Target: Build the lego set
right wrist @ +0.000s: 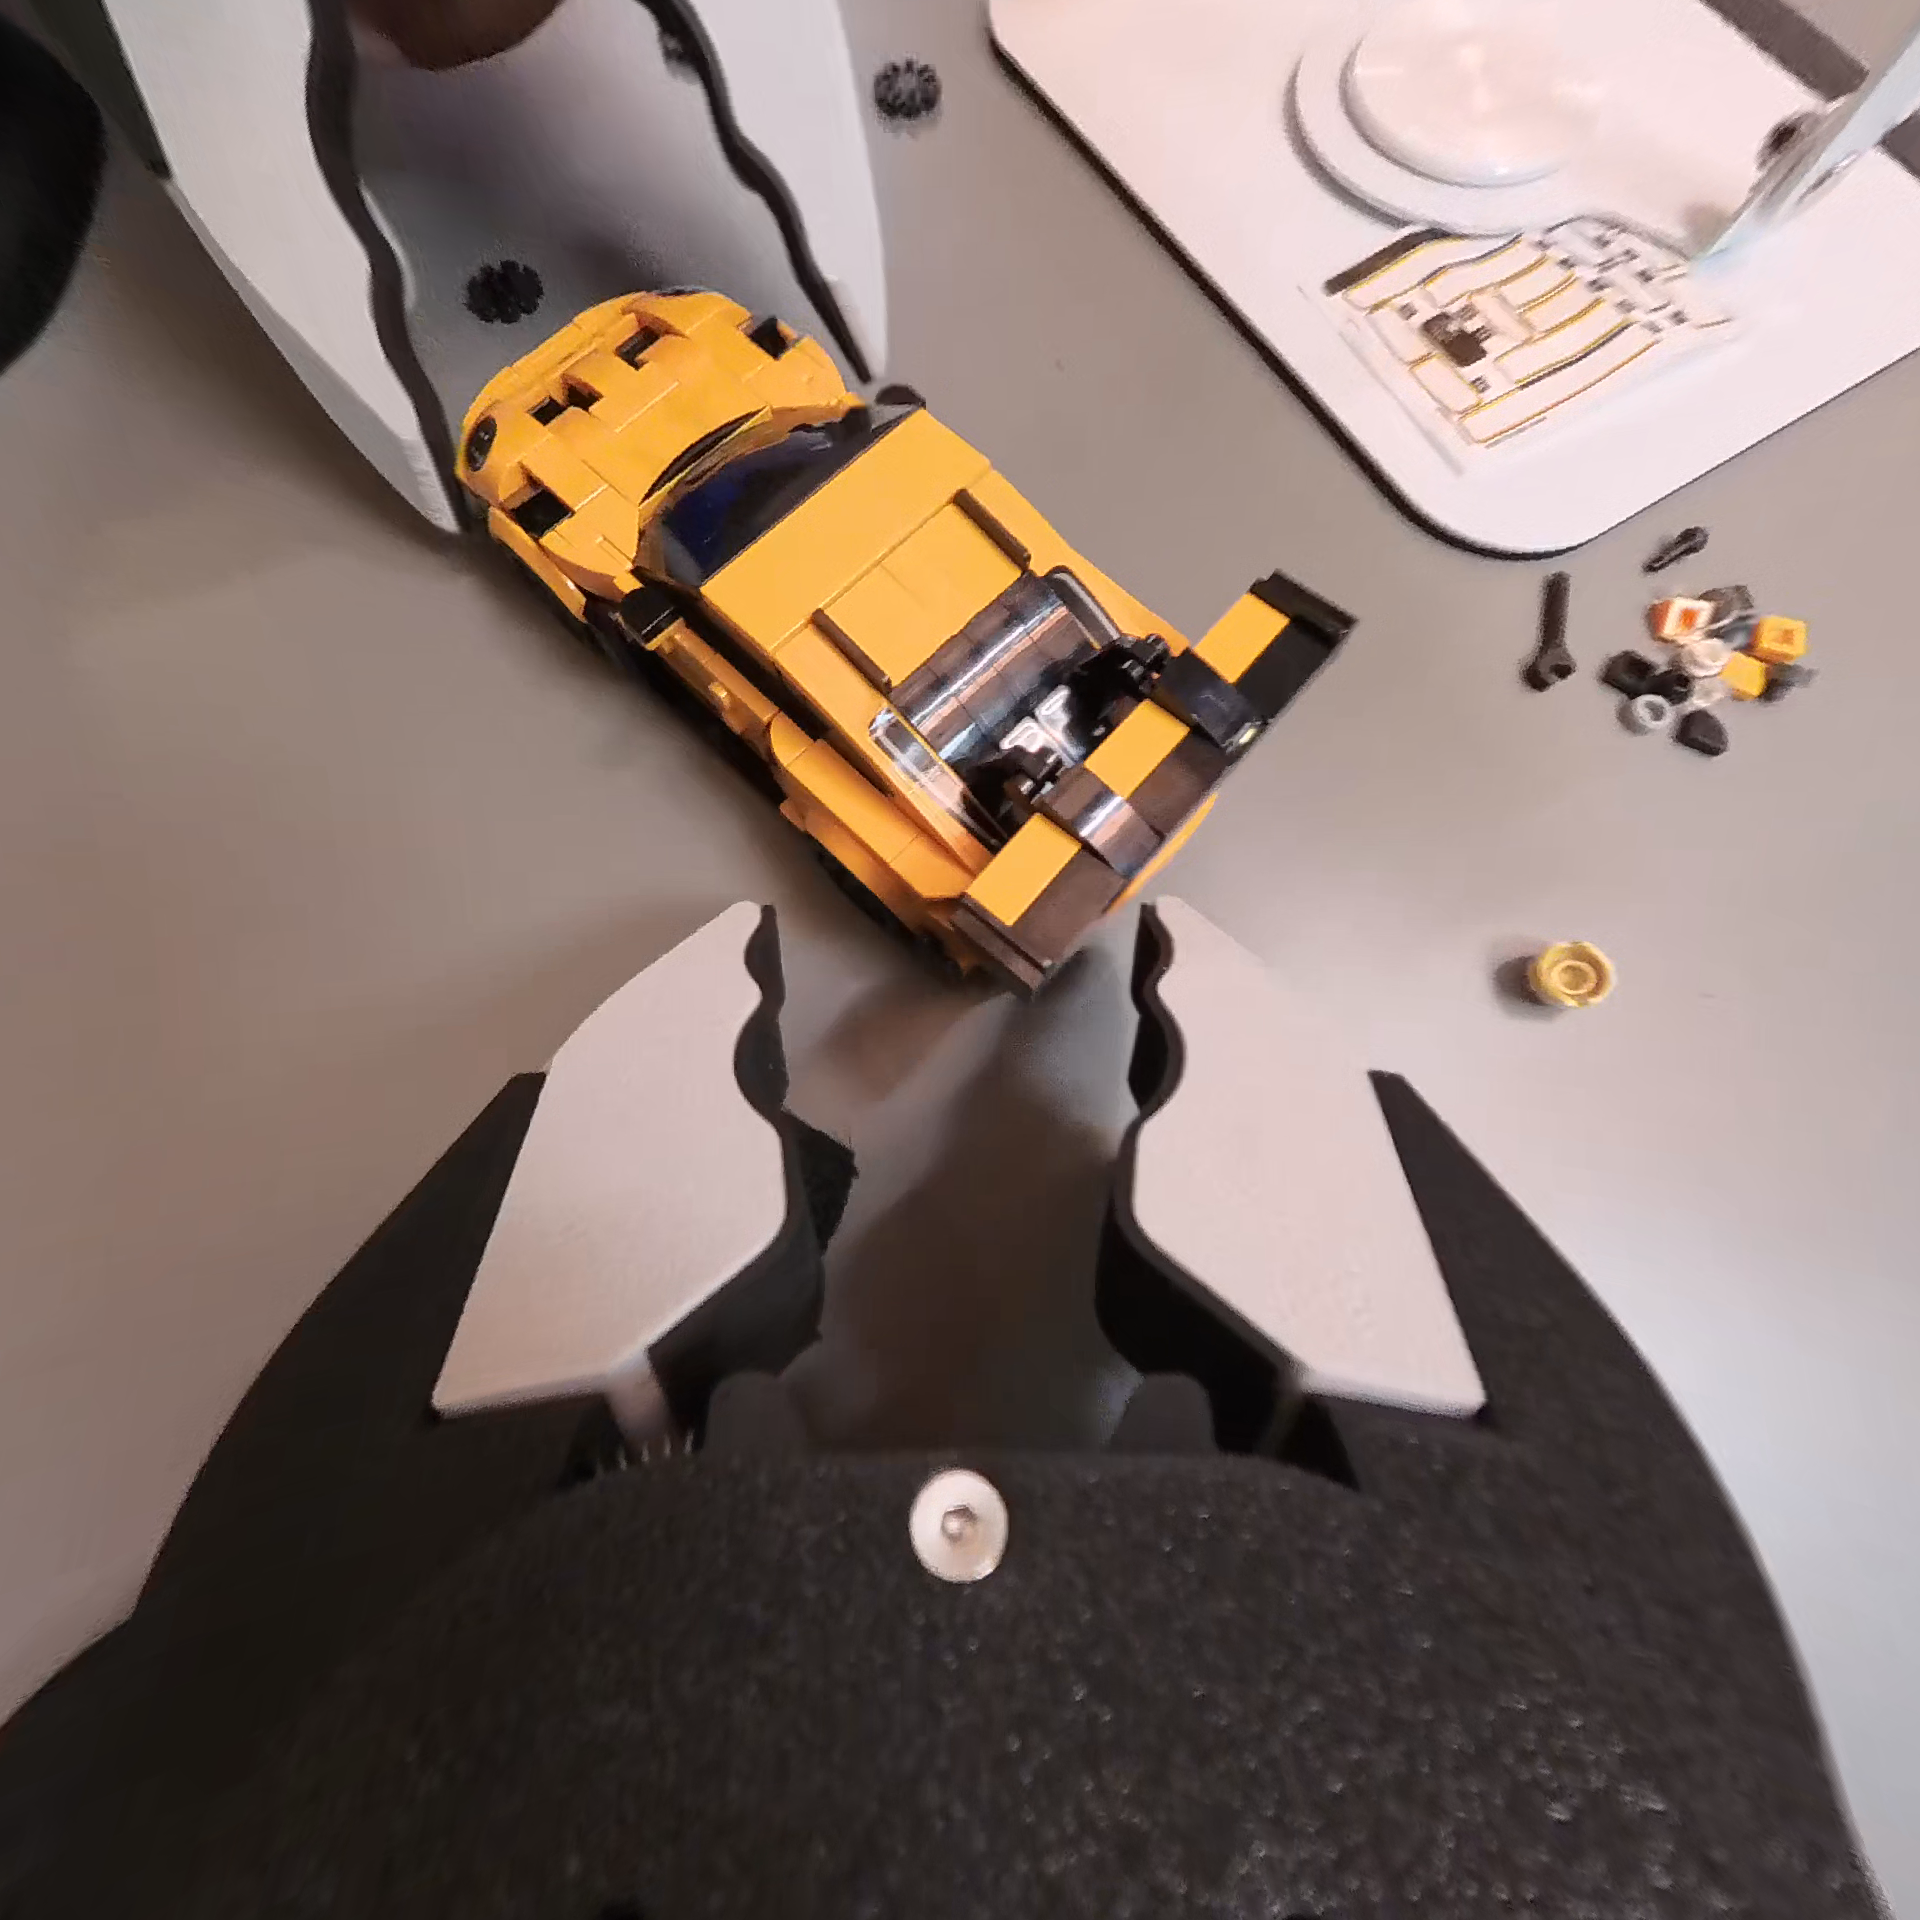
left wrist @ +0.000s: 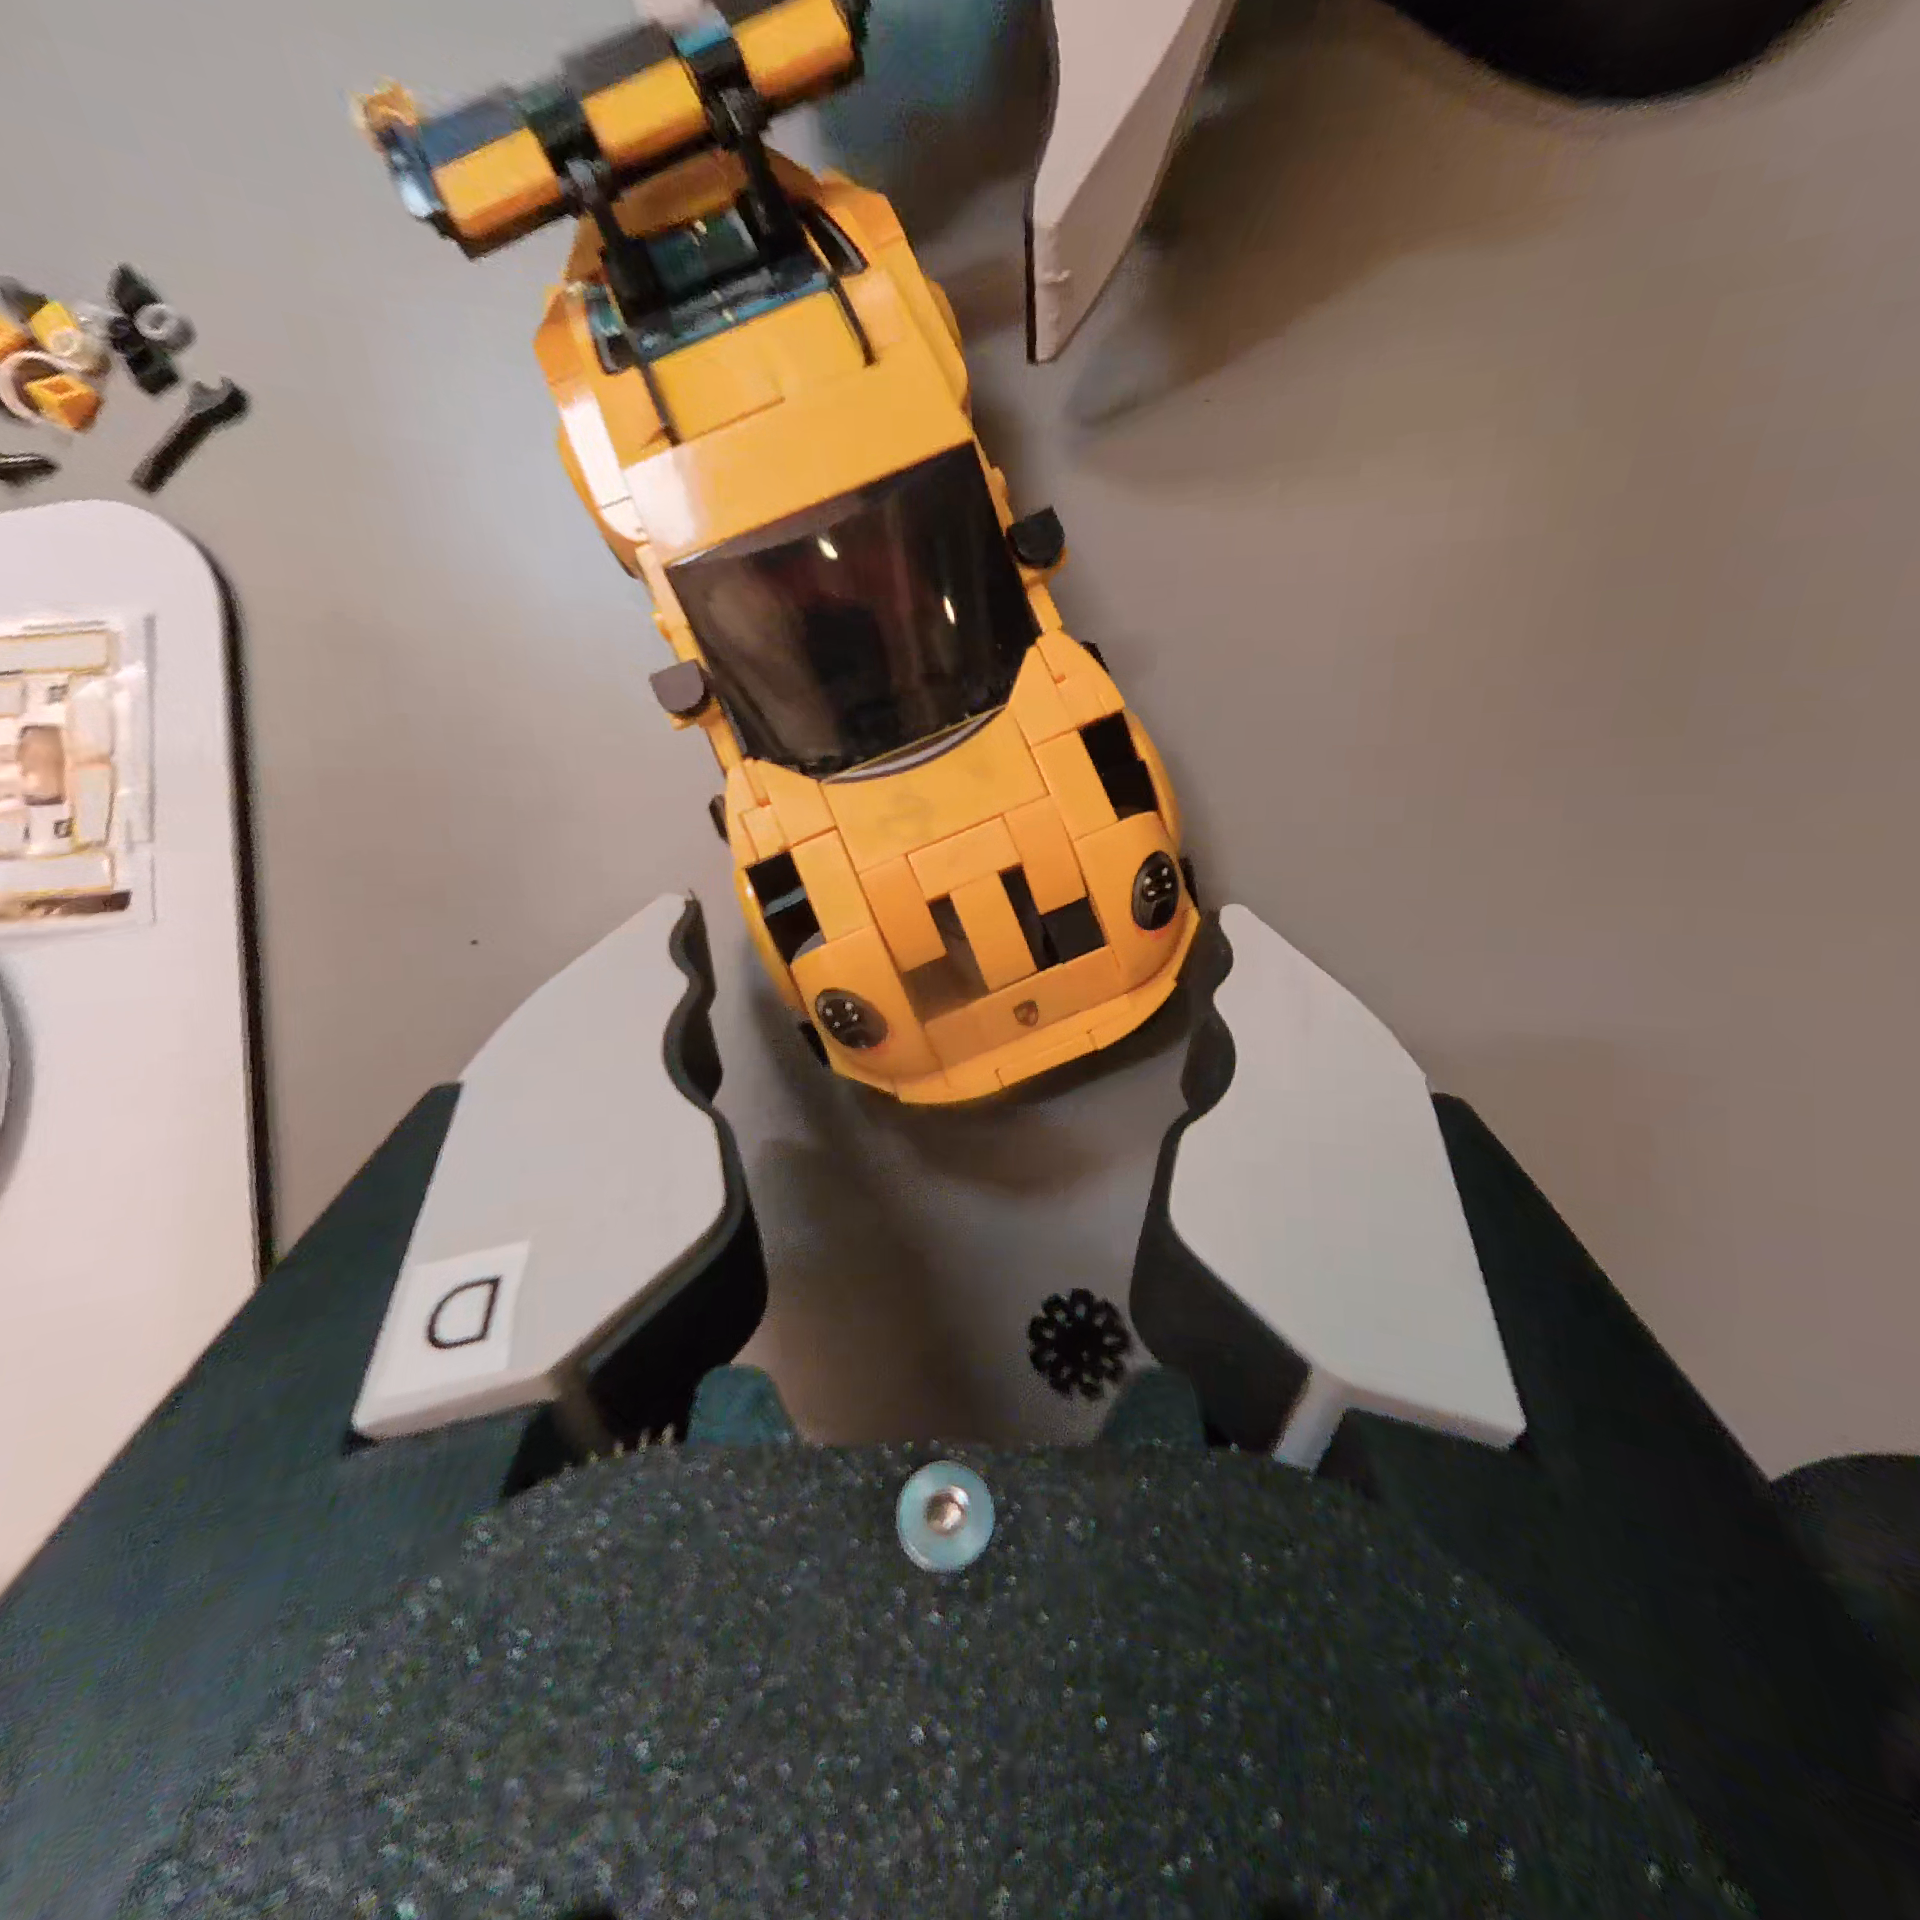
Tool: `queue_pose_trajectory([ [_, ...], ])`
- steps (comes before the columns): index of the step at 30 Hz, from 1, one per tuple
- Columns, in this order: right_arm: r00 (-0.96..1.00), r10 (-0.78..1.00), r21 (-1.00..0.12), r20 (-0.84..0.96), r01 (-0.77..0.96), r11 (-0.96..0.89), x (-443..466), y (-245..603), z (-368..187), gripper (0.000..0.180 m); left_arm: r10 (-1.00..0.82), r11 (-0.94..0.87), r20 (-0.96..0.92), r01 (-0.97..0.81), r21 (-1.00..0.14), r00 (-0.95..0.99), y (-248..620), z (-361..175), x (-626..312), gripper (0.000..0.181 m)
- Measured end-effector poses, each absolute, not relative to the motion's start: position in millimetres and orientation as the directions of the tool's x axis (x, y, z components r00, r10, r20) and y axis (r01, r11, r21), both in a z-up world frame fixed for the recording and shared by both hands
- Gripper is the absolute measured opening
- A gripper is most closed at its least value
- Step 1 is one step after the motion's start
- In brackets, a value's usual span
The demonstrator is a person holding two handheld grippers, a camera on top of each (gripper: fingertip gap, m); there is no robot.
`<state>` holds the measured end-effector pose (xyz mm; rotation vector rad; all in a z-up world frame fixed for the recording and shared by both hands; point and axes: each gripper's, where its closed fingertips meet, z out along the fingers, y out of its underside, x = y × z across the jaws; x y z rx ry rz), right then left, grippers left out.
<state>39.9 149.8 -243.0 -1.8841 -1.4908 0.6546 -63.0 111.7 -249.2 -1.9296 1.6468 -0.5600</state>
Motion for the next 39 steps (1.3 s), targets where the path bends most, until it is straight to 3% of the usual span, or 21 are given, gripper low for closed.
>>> queue_pose_trajectory([
  [6, 0.166, 0.965, -0.739, 0.201, 0.672, 0.038, 49.1, 158.0, -204.8, 0.071, -0.915, -0.274, -0.029, -0.675, -0.685, 0.401, 102.4, -238.8, -68.1, 0.09],
  [9, -0.001, 0.957, -0.653, 0.291, 0.731, 0.199, 32.4, 147.8, -189.7, 0.071, -0.87, -0.344, -0.008, -0.619, -0.706, 0.493, 103.4, -239.0, -60.9, 0.094],
  [12, -0.192, 0.925, -0.498, 0.327, 0.797, 0.341, 12.9, 141.5, -192.5, 0.072, -0.832, -0.388, -0.011, -0.597, -0.702, 0.554, 112.7, -245.5, -59.6, 0.093],
  [15, -0.326, 0.901, -0.393, 0.287, 0.817, 0.421, -4.8, 141.5, -201.3, 0.073, -0.852, -0.374, -0.023, -0.638, -0.673, 0.524, 109.9, -257.2, -61.6, 0.081],
  [20, -0.453, 0.88, -0.301, 0.145, 0.827, 0.475, -16.5, 142.8, -223.2, 0.073, -0.872, -0.333, -0.033, -0.639, -0.693, 0.489, 108.1, -256.8, -65.4, 0.08],
  [25, -0.518, 0.851, -0.294, 0.082, 0.803, 0.518, -23.0, 139.1, -228.0, 0.056, -0.883, -0.313, -0.035, -0.642, -0.7, 0.469, 108.3, -256.7, -71.5, 0.08],
  [39, -0.557, 0.823, -0.25, 0.116, 0.785, 0.567, -41.1, 137.5, -199.9, 0.053, -0.896, -0.292, -0.024, -0.631, -0.718, 0.443, 108.2, -256.6, -74.9, 0.08],
])
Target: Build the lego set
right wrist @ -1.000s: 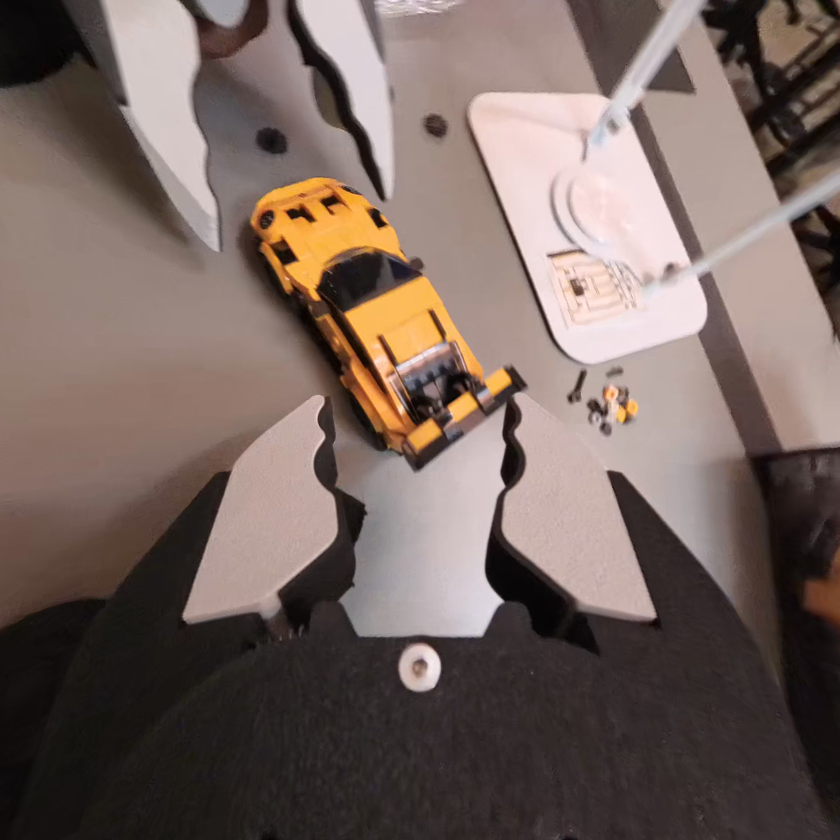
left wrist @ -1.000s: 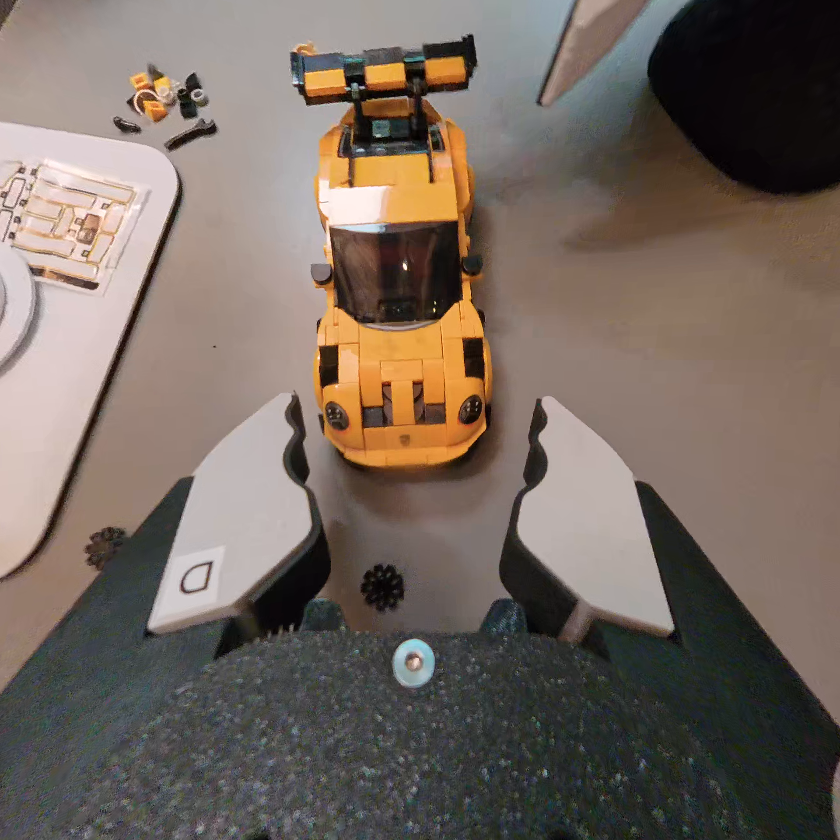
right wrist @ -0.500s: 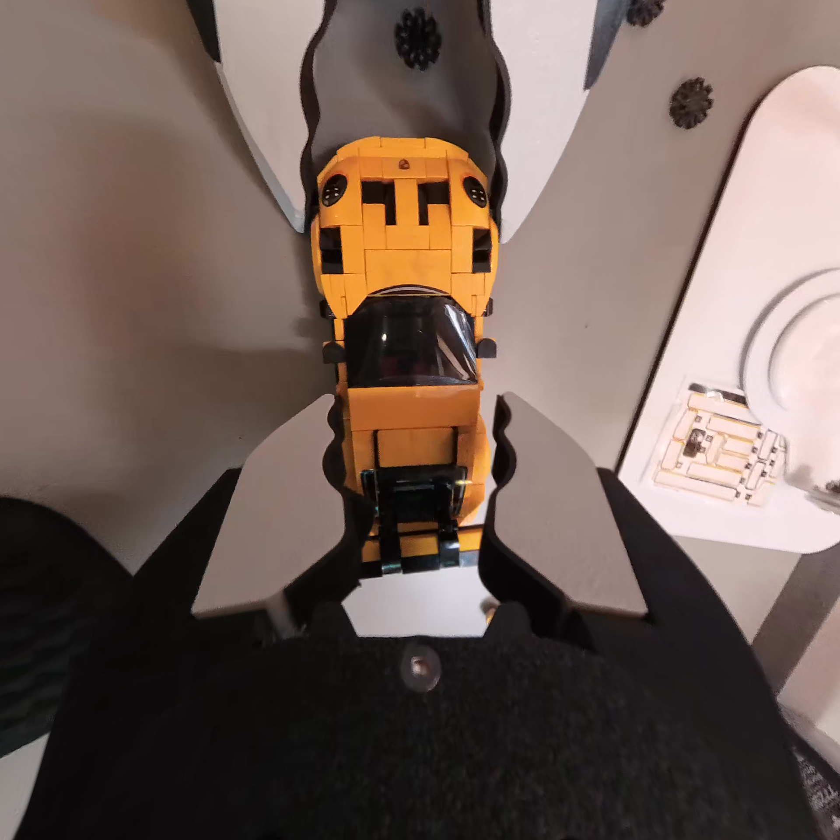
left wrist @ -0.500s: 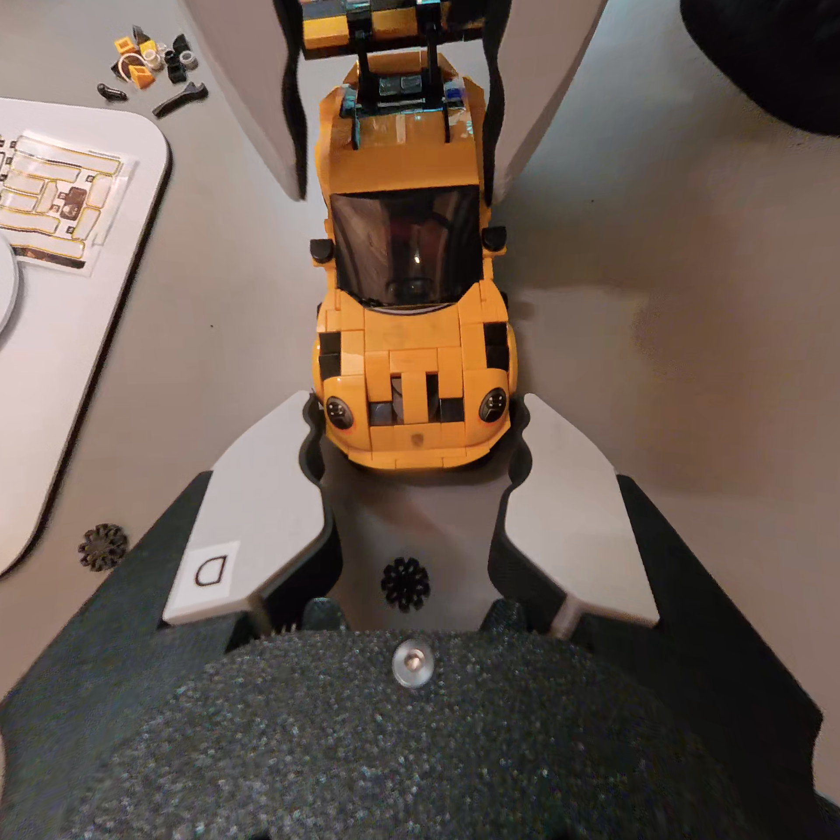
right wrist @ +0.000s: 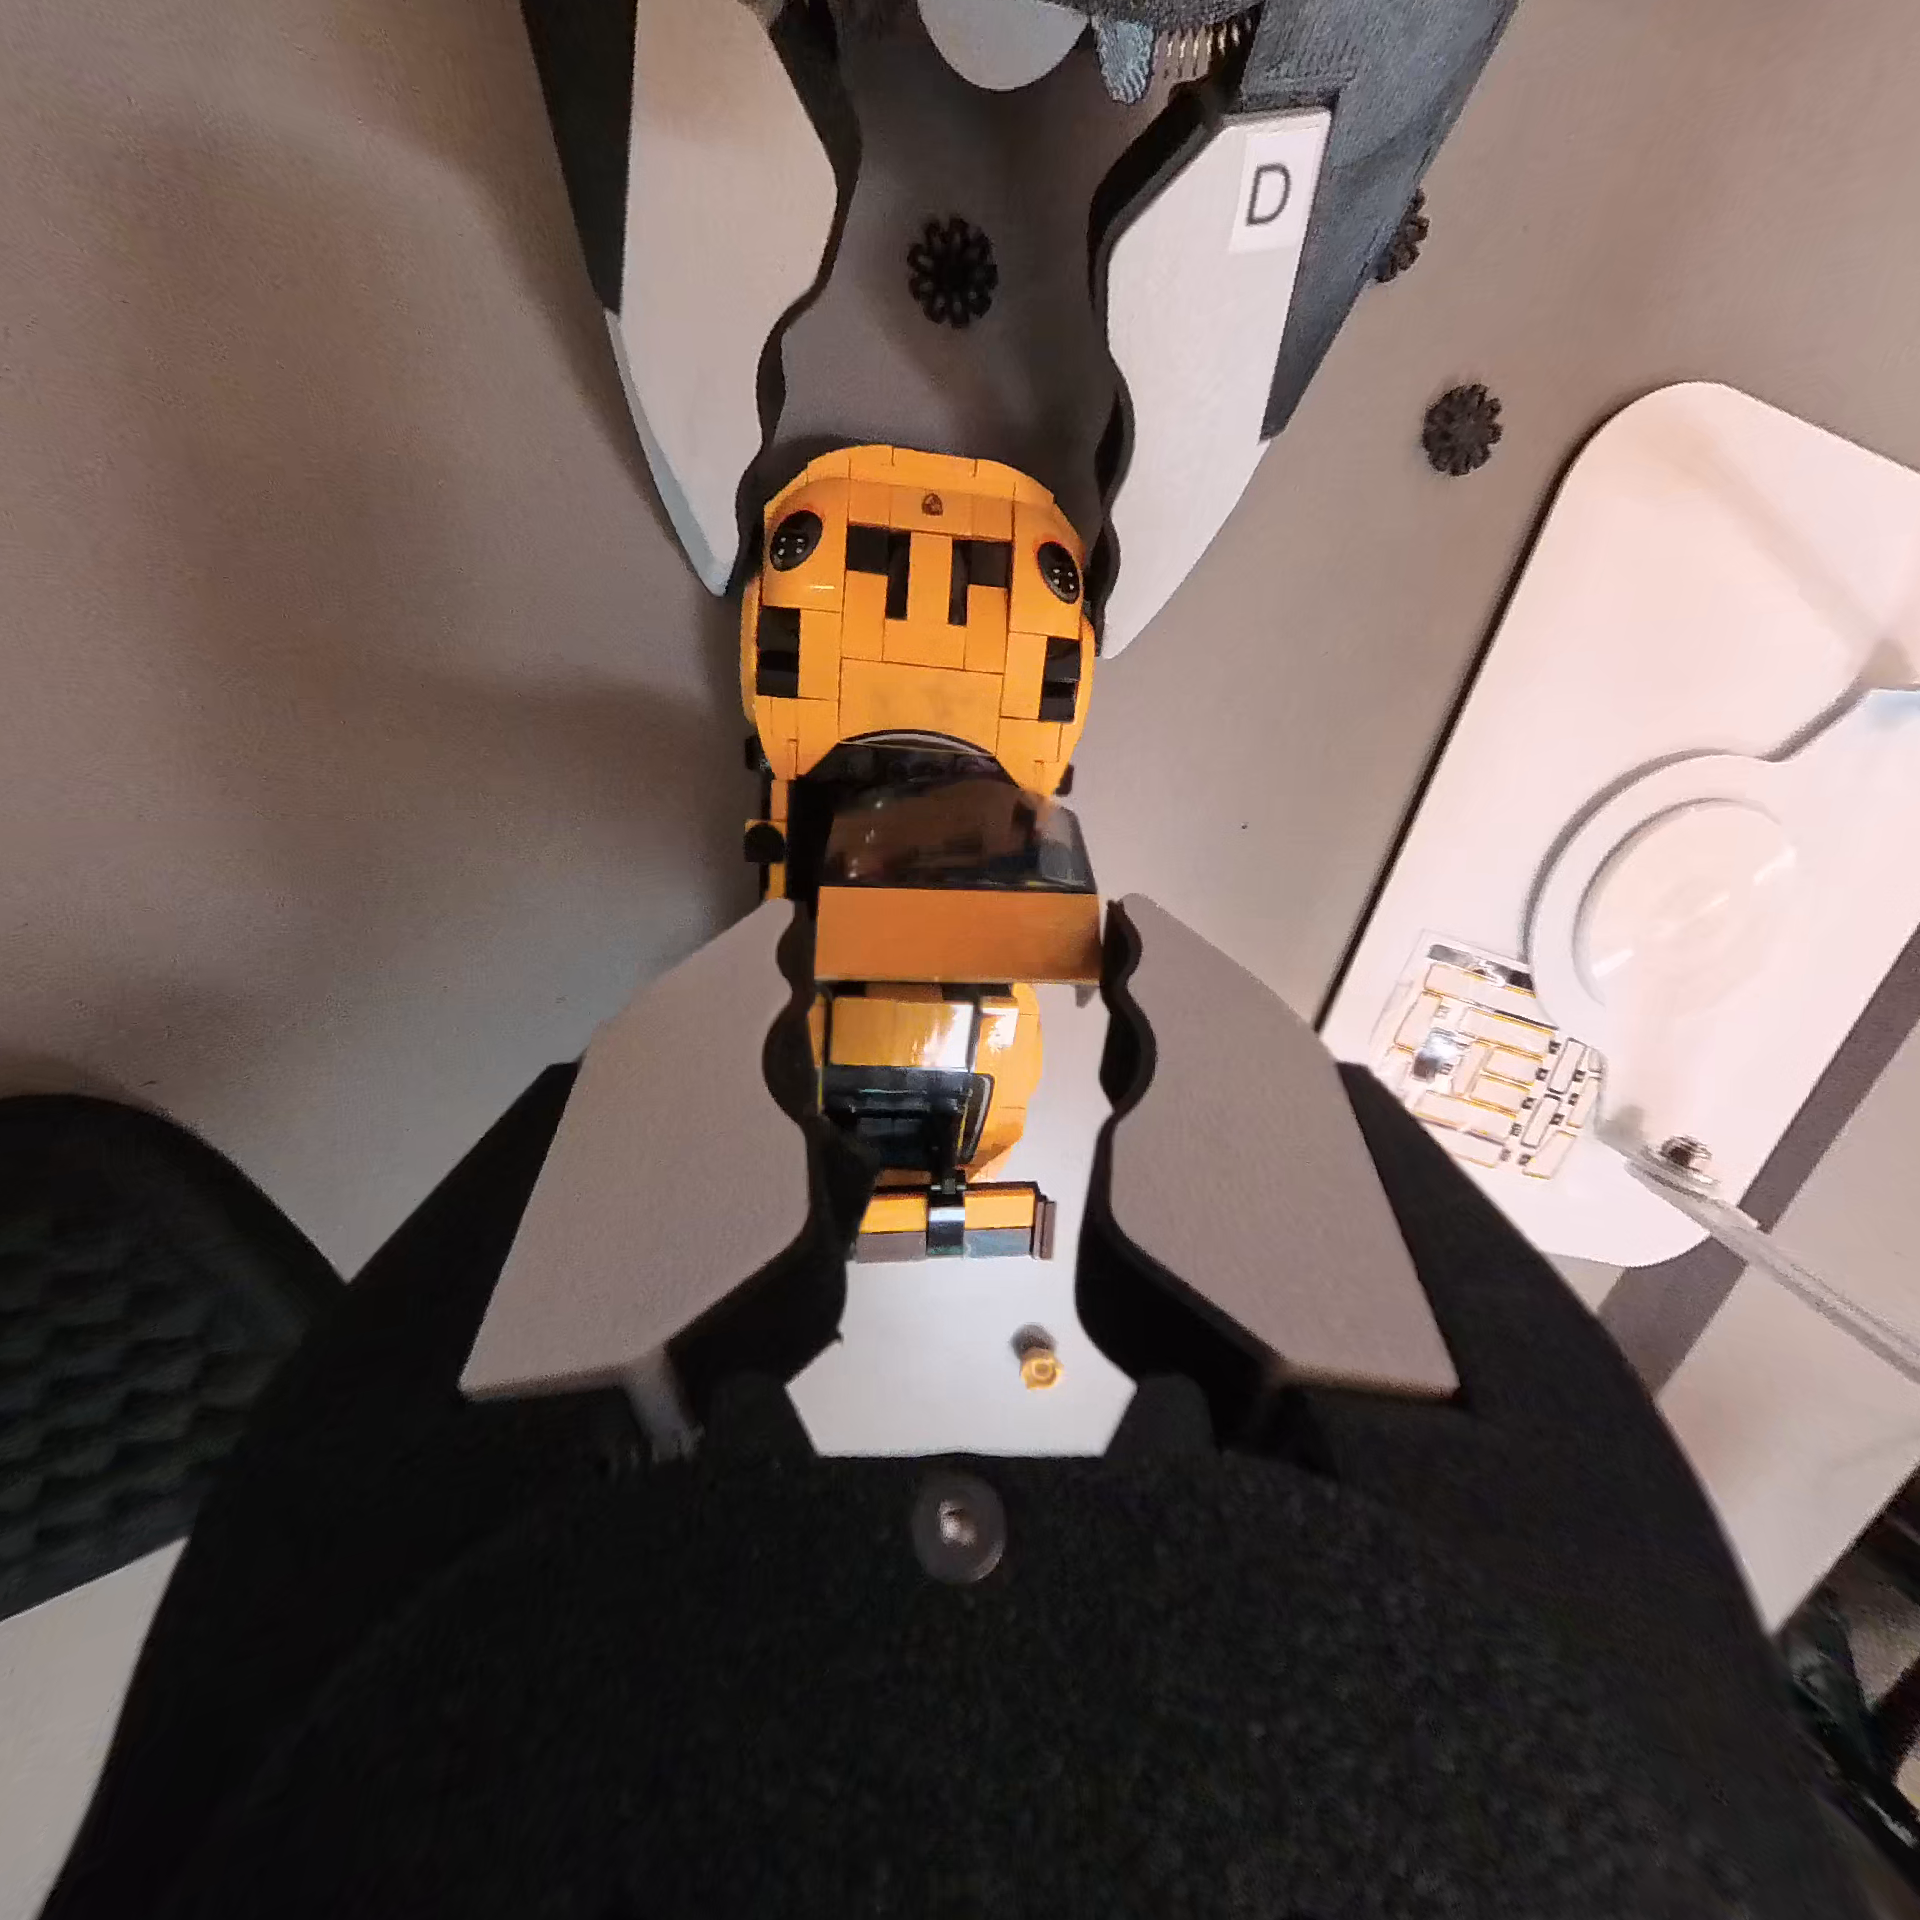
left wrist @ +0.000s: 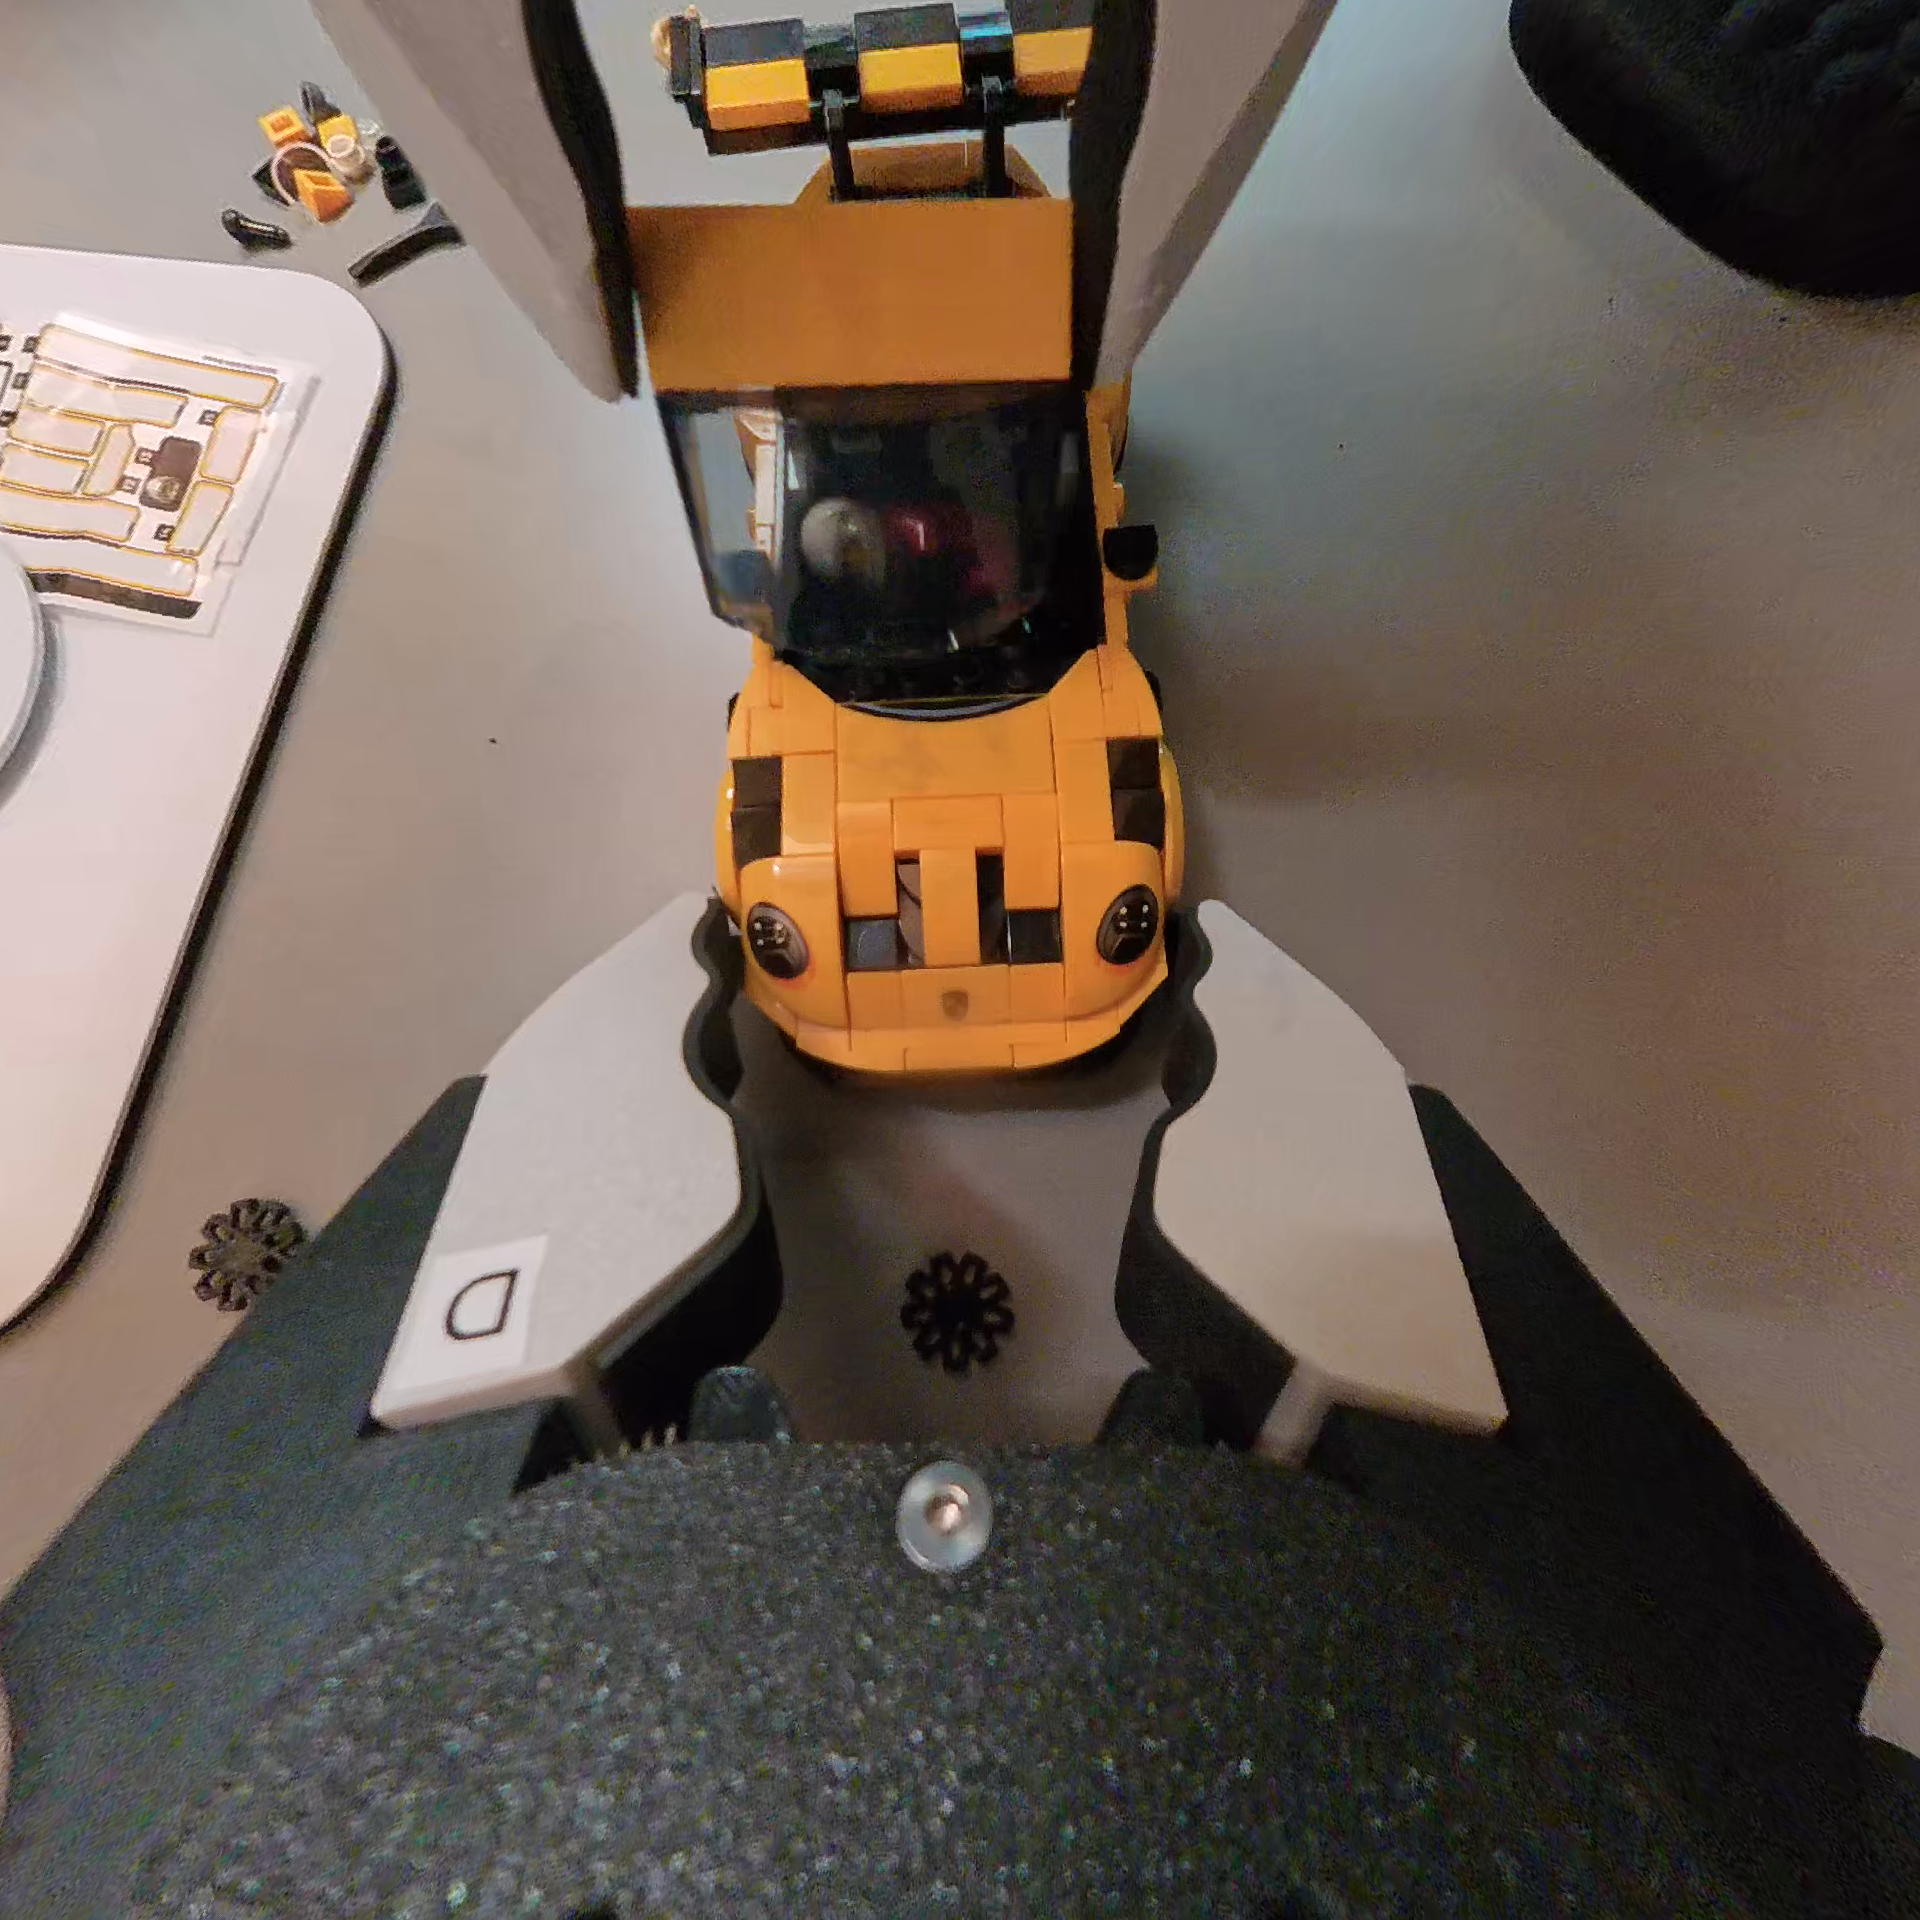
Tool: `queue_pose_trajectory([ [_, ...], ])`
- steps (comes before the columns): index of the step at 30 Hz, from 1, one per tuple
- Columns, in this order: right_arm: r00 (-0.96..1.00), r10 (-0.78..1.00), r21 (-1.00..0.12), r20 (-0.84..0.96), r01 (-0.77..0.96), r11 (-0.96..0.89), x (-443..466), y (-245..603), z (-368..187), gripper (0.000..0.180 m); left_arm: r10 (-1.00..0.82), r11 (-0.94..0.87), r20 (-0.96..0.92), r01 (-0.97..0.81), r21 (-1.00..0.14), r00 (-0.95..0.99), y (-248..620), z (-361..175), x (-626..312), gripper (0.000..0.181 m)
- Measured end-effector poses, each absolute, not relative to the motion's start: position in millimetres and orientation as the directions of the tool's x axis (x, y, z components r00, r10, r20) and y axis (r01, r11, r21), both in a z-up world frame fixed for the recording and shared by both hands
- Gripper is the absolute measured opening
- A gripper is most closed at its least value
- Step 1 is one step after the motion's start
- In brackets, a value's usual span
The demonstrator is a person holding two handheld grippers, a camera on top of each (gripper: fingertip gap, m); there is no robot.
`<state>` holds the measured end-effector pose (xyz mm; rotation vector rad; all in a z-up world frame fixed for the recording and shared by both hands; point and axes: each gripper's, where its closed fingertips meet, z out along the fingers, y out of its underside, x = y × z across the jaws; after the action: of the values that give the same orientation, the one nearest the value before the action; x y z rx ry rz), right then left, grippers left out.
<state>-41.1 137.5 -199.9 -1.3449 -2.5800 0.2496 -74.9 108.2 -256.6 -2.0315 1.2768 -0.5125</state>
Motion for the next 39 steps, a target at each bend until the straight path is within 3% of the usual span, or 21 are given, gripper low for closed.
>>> queue_pose_trajectory([
  [4, -0.523, 0.844, -0.286, 0.119, 0.796, 0.534, -39.1, 140.5, -191.9, 0.053, -0.893, -0.296, -0.021, -0.622, -0.725, 0.45, 107.5, -256.6, -76.4, 0.08],
  [11, -0.333, 0.943, -0.541, 0.012, 0.791, 0.287, 19.7, 122.6, -159.5, 0.053, -0.886, -0.29, -0.04, -0.62, -0.729, 0.461, 108.6, -255.8, -78.7, 0.079],
  [18, -0.188, 0.982, -0.598, -0.013, 0.789, 0.143, 75.2, 76.6, -229.2, 0.053, -0.896, -0.285, 0.026, -0.531, -0.798, 0.443, 105.3, -232.5, -76.0, 0.081],
  [22, -0.151, 0.988, -0.613, 0.034, 0.777, 0.14, 79.5, 80.1, -240.6, 0.053, -0.884, -0.317, 0.116, -0.4, -0.86, 0.453, 107.3, -199.1, -64.4, 0.045],
  [23, -0.152, 0.988, -0.609, 0.039, 0.78, 0.144, 80.0, 80.6, -242.7, 0.053, -0.878, -0.322, 0.103, -0.418, -0.85, 0.467, 110.4, -198.9, -61.6, 0.036],
  [29, -0.155, 0.986, -0.6, 0.061, 0.784, 0.161, 84.2, 85.4, -243.8, 0.061, -0.879, -0.347, 0.04, -0.582, -0.736, 0.474, 124.8, -218.5, -43.3, 0.028],
  [39, -0.118, 0.991, -0.763, 0.07, 0.634, 0.13, 82.9, 87.5, -223.0, 0.054, -0.86, -0.474, 0.112, -0.698, -0.537, 0.498, 132.6, -231.8, -36.4, 0.019],
])
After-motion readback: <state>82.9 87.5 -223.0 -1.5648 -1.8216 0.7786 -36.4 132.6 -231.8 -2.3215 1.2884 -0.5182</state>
